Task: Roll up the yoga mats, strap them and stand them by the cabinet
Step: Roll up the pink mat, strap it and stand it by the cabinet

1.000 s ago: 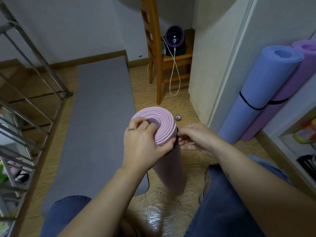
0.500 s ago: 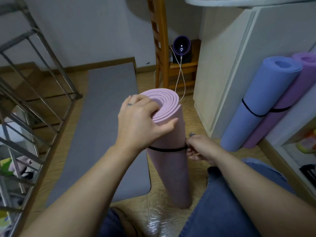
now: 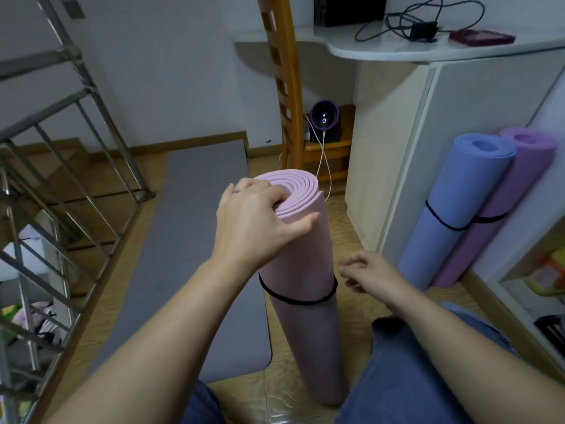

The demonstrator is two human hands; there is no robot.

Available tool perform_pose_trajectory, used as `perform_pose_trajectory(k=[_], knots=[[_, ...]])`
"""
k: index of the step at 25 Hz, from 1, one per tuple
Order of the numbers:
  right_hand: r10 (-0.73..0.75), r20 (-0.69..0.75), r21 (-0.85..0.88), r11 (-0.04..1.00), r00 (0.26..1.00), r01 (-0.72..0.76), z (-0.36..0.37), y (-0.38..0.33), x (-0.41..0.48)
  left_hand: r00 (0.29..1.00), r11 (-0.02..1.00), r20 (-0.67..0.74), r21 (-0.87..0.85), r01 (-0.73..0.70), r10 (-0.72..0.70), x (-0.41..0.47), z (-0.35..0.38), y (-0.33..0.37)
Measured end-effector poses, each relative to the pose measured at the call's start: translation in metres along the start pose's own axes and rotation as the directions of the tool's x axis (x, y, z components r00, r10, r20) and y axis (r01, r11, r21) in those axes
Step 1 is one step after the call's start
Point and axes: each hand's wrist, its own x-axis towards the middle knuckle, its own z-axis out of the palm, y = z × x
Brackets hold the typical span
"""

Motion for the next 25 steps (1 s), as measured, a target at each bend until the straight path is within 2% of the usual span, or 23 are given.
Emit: perform_pose_trajectory(k=[1, 3, 5, 6, 7, 11, 14, 16, 18, 19, 20, 21, 22, 23, 24, 25], knots=[[-0.129, -0.034, -0.018, 0.992, 0.991, 0.128, -0.006, -0.016, -0.006, 1.0, 1.0, 0.0, -0.004, 0.005, -0.005, 0.001, -0.002, 0.002], [-0.416, -0.036, -0.091, 0.907, 0.909, 0.411, -0.014, -0.049, -0.021, 1.0, 0.999, 0.001, -0.053, 0.013, -0.013, 0.004, -0.005, 0.01], [-0.614, 0.061, -0.283, 0.746, 0.787, 0.603, -0.013, -0.08, -0.037, 1.0, 0.993, -0.006, -0.114, 0.011, -0.012, 0.007, -0.007, 0.021], [-0.656, 0.098, -0.367, 0.675, 0.748, 0.64, -0.011, -0.089, -0.041, 1.0, 0.99, -0.012, -0.141, 0.011, -0.013, 0.01, -0.008, 0.028], [-0.668, 0.106, -0.417, 0.643, 0.737, 0.643, -0.01, -0.094, -0.041, 1.0, 0.986, -0.02, -0.167, 0.012, -0.015, 0.013, -0.008, 0.033], [-0.674, 0.057, -0.447, 0.643, 0.737, 0.622, -0.016, -0.104, -0.036, 1.0, 0.968, -0.021, -0.251, 0.012, -0.017, 0.017, -0.01, 0.04], [-0.628, 0.119, -0.422, 0.669, 0.769, 0.611, -0.025, -0.11, -0.035, 0.997, 0.951, 0.074, -0.305, 0.054, -0.032, 0.016, -0.009, 0.037], [-0.612, 0.133, -0.422, 0.677, 0.78, 0.603, -0.028, -0.11, -0.033, 0.994, 0.889, 0.106, -0.454, 0.068, -0.022, 0.013, -0.006, 0.034], [-0.62, 0.072, -0.418, 0.693, 0.781, 0.588, -0.03, -0.104, -0.032, 0.996, 0.752, -0.016, -0.657, 0.053, -0.084, 0.011, 0.001, 0.022], [-0.617, 0.023, -0.403, 0.714, 0.786, 0.572, -0.032, -0.102, -0.032, 0.977, 0.673, -0.067, -0.734, 0.087, -0.2, 0.008, 0.009, 0.012], [-0.612, -0.024, -0.384, 0.736, 0.79, 0.558, -0.034, -0.1, -0.033, 0.94, 0.591, -0.043, -0.787, 0.177, -0.339, 0.005, 0.017, 0.0], [-0.61, -0.063, -0.37, 0.749, 0.79, 0.549, -0.036, -0.098, -0.035, 0.886, 0.509, 0.079, -0.794, 0.333, -0.456, -0.001, 0.026, -0.012], [-0.612, -0.093, -0.362, 0.756, 0.785, 0.546, -0.037, -0.097, -0.036, 0.807, 0.414, 0.277, -0.746, 0.523, -0.521, -0.008, 0.034, -0.021], [-0.62, -0.116, -0.355, 0.755, 0.776, 0.551, -0.038, -0.096, -0.038, 0.706, 0.325, 0.477, -0.655, 0.683, -0.523, -0.016, 0.042, -0.025], [-0.632, -0.13, -0.35, 0.75, 0.764, 0.561, -0.037, -0.096, -0.039, 0.611, 0.258, 0.622, -0.565, 0.783, -0.49, -0.024, 0.048, -0.027], [-0.645, -0.137, -0.349, 0.742, 0.752, 0.572, -0.036, -0.096, -0.039, 0.554, 0.213, 0.694, -0.52, 0.827, -0.46, -0.03, 0.053, -0.027]])
